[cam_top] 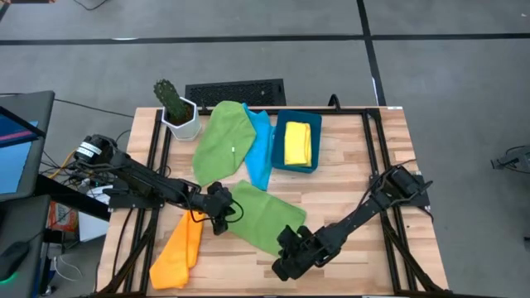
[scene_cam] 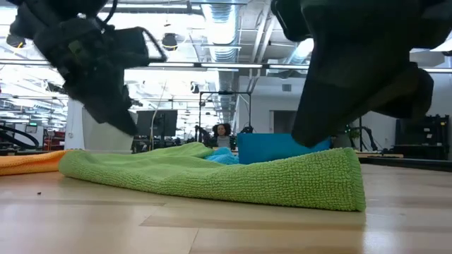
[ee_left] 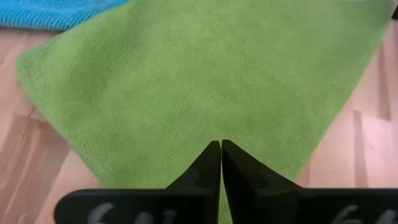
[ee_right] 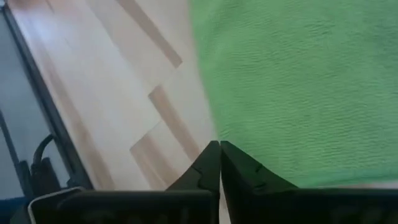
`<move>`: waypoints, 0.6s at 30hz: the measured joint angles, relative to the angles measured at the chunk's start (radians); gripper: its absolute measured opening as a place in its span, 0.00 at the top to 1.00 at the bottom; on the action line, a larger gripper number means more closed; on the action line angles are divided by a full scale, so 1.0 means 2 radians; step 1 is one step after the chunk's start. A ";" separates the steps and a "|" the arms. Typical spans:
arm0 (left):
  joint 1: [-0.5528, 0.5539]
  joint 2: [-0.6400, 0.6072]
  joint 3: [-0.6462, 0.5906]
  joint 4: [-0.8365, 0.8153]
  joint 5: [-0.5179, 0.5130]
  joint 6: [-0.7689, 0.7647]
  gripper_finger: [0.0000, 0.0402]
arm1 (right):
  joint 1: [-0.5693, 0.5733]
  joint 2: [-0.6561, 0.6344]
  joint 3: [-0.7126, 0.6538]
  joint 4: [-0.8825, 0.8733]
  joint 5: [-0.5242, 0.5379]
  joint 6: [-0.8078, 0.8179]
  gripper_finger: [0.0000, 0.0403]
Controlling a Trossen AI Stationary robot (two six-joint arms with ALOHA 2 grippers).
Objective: Fold microfiber towels
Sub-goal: Fold the right green towel
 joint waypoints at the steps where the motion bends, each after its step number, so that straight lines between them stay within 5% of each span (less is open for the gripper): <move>1: 0.000 0.000 -0.005 0.005 -0.001 -0.001 0.98 | 0.002 0.000 0.000 -0.002 0.001 0.004 0.92; 8: 0.000 0.000 -0.025 0.034 -0.002 -0.020 0.98 | 0.011 0.000 0.000 -0.025 0.000 0.016 0.98; 18: -0.001 0.000 -0.029 0.042 -0.001 -0.024 0.98 | 0.012 0.037 0.002 0.002 -0.035 0.040 0.93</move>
